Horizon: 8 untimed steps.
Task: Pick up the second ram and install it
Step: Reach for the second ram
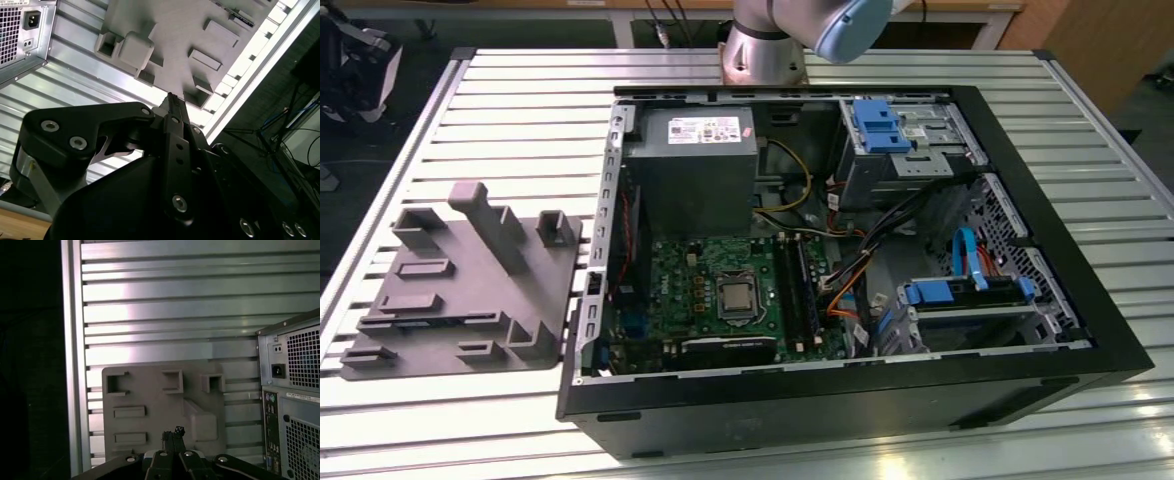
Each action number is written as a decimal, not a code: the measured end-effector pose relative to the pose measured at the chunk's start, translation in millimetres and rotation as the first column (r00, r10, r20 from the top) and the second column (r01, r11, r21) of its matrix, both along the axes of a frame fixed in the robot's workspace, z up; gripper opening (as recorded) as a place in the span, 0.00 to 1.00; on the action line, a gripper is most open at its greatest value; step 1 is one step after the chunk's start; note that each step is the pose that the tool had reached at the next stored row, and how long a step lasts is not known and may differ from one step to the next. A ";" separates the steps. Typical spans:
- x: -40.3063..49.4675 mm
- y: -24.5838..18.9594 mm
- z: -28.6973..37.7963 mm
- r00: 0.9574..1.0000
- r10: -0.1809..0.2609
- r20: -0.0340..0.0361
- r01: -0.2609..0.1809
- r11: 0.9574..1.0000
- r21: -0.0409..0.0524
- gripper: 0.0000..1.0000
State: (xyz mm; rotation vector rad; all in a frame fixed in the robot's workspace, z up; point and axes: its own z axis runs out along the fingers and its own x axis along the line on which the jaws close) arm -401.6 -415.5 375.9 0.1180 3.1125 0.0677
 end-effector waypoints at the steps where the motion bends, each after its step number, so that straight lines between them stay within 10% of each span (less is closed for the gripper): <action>1: -0.3 -0.2 -0.2 1.000 0.000 0.000 0.000 1.000 0.000 0.11; 8: -2.8 -2.4 -2.1 1.000 0.000 0.000 0.000 1.000 0.000 0.11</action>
